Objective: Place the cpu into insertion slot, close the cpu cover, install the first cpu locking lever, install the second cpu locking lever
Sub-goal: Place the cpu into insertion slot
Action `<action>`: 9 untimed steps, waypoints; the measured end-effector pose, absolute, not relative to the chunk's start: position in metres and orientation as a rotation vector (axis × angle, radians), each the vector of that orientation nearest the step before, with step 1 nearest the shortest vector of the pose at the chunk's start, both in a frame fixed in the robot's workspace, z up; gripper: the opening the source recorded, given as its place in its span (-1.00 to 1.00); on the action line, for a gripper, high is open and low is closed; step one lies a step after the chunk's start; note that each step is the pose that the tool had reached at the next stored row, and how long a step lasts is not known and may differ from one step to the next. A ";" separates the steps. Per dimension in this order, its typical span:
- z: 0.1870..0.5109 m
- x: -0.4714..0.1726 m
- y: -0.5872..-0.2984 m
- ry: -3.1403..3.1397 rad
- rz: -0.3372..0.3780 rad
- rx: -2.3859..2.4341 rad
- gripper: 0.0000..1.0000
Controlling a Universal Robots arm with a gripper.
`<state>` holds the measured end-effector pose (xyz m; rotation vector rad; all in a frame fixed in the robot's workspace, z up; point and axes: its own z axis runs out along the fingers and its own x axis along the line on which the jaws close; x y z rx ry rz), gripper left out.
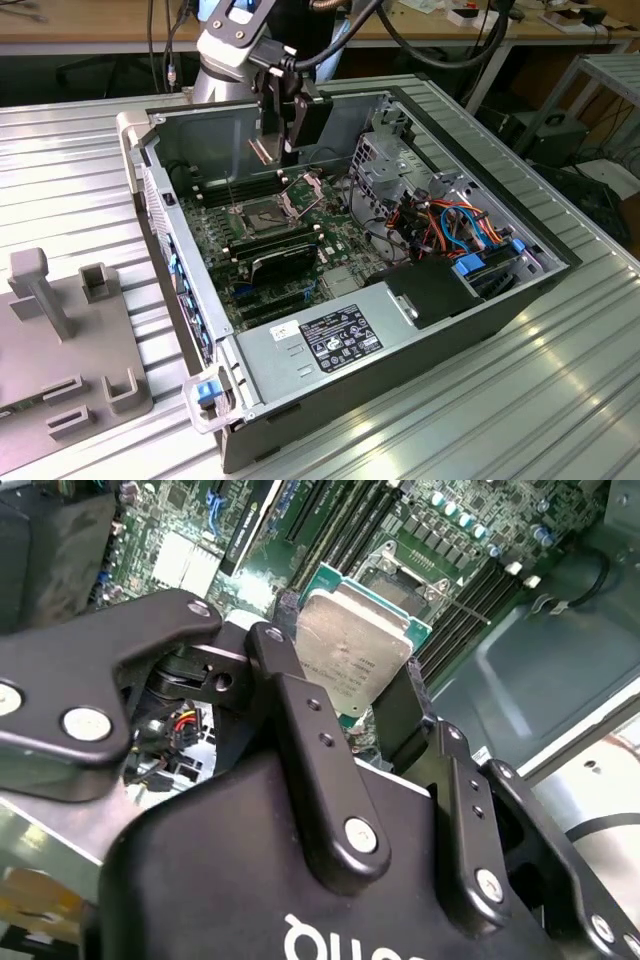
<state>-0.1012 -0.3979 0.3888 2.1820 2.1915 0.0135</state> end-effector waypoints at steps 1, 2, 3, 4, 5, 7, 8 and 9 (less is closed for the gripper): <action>0.389 -0.101 -0.398 2.177 0.013 2.197 0.10; 0.389 -0.101 -0.398 2.166 0.013 2.207 0.10; 0.389 -0.101 -0.398 2.145 0.012 2.227 0.10; 0.389 -0.101 -0.398 2.126 0.011 2.245 0.10; 0.389 -0.101 -0.398 2.112 0.011 2.258 0.10; 0.388 -0.100 -0.397 2.079 0.010 2.289 0.10; 0.388 -0.100 -0.397 2.062 0.009 2.305 0.10; 0.388 -0.100 -0.397 2.049 0.009 2.315 0.10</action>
